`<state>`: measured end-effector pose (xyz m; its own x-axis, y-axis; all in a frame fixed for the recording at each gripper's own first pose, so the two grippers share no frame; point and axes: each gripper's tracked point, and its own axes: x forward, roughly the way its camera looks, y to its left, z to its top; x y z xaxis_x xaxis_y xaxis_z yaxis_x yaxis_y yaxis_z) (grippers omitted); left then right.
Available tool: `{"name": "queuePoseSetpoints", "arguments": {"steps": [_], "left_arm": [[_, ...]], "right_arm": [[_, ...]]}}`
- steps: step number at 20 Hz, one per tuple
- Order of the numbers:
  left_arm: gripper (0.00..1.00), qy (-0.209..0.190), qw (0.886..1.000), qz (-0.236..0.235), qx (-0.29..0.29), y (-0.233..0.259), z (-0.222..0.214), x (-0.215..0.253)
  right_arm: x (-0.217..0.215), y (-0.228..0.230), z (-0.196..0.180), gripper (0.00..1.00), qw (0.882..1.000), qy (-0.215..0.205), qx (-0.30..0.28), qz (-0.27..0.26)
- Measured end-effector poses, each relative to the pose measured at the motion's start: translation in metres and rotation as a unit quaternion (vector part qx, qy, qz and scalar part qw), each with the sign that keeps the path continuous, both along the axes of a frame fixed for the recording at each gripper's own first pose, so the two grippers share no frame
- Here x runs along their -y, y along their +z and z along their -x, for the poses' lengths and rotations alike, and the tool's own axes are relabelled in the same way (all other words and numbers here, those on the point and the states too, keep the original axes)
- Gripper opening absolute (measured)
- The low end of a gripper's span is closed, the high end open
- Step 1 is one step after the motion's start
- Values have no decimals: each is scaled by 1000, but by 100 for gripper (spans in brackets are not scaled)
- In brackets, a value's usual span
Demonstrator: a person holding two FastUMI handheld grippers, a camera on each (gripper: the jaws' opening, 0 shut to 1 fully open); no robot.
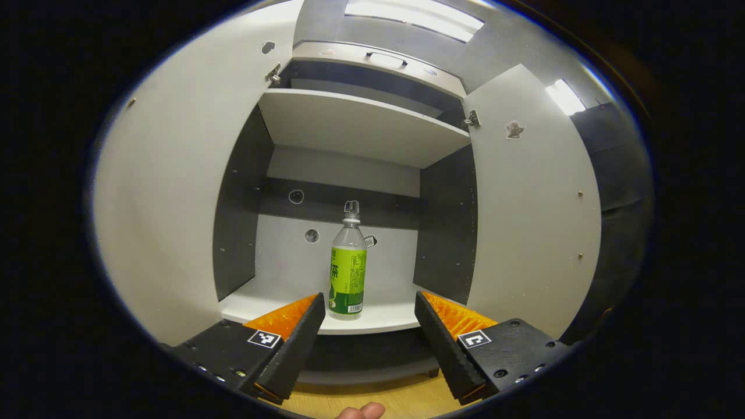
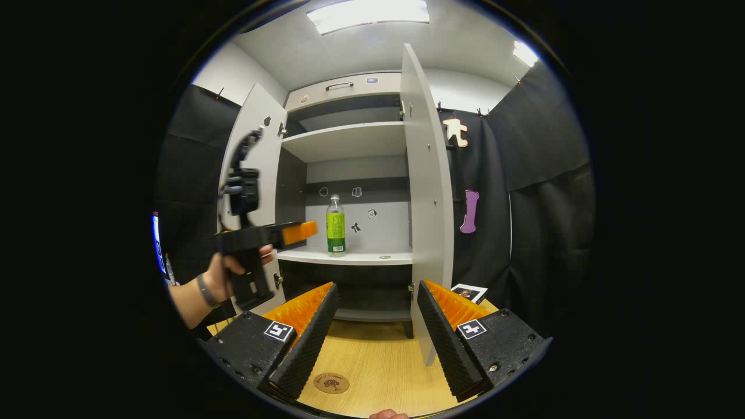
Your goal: Grasp the bottle in the cabinet with the left hand and place it on the coaster, then close the right door with the right hand and the left door with the left hand.
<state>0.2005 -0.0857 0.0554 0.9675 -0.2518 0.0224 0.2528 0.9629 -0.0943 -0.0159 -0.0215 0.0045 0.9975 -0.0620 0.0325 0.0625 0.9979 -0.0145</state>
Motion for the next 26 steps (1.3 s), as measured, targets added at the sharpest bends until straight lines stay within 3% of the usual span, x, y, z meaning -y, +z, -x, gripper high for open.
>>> {"name": "queuePoseSetpoints", "arguments": {"steps": [6, 12, 17, 18, 20, 26], "left_arm": [[95, 41, 999, -23, -4, 0, -106, -5], [94, 60, 996, -65, -4, -9, -156, -4], [94, 64, 996, -64, -2, -6, -170, -2], [82, 65, 996, -61, -2, -6, -171, -2], [76, 72, 995, -64, -8, -8, -170, -6], [72, 72, 996, -50, -6, 6, -136, -13]], "right_arm": [[11, 4, 2, 84, 1000, -23, 2, 14], [25, 4, -6, 84, 999, -41, -4, -1], [28, 2, -8, 84, 999, -46, -5, 0], [29, 1, -8, 84, 999, -47, -6, 0], [28, 2, -7, 84, 999, -47, -5, -1], [22, 5, -7, 84, 1000, -30, -4, 2]]}}
